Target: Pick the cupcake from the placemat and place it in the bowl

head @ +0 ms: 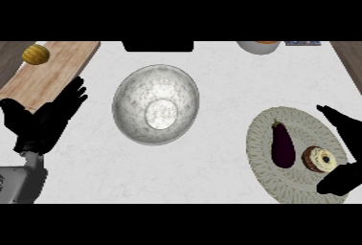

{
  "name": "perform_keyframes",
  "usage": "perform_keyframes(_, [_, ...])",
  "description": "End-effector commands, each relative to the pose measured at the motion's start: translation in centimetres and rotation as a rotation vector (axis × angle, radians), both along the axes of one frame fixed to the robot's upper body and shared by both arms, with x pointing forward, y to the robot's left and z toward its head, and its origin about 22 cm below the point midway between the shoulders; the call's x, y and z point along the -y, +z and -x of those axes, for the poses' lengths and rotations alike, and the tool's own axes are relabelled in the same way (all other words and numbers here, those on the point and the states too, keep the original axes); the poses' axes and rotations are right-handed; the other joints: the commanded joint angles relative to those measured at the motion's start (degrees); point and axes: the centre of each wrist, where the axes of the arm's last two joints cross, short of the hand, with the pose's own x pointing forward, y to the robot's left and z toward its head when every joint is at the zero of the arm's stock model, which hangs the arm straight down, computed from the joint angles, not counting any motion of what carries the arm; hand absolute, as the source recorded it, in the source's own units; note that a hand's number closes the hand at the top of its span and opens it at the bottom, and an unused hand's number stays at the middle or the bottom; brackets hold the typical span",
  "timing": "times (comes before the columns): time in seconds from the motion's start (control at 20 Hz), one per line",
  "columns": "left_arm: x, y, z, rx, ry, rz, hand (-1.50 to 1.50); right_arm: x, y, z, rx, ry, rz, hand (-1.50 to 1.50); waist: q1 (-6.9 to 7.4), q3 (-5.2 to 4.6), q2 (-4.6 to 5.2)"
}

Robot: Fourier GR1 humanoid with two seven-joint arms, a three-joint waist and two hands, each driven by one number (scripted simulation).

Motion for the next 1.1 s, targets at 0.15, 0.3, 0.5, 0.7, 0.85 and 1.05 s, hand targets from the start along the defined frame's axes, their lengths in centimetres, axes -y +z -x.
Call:
perform_keyframes(0.15, [-0.4, -0.3, 1.0, -0.002, -0.002, 0.003, 0.0, 0.6, -2.3, -1.1, -0.012, -0.022, 0.015, -1.5, 0.12, 0.0, -0.01])
perform_keyframes(0.3, [1.5, 2.1, -2.0, 0.008, -0.011, -0.013, 0.0, 0.9, -1.9, -2.7, -0.037, -0.034, 0.016, -1.5, 0.06, 0.01, 0.06])
perform_keyframes(0.5, [0.0, -0.6, 0.4, -0.007, 0.008, 0.01, 0.0, 1.3, -4.4, -1.5, -0.063, -0.043, -0.002, -1.5, 0.0, 0.0, 0.0])
perform_keyframes(0.7, [-1.0, -1.0, -1.6, -0.005, 0.002, 0.008, 0.0, 0.7, -6.4, -1.5, -0.071, -0.038, 0.005, -1.5, -0.27, -0.01, 0.07])
perform_keyframes(0.85, [0.3, 1.7, 0.1, 0.008, 0.0, -0.005, 0.0, 2.8, -5.6, -3.6, -0.1, -0.06, 0.001, -1.5, 0.13, 0.01, -0.01])
perform_keyframes(1.05, [0.6, 0.9, -0.4, 0.01, -0.012, 0.008, 0.0, 3.8, -7.6, -3.6, -0.129, -0.074, 0.014, -1.5, 0.08, 0.01, 0.04])
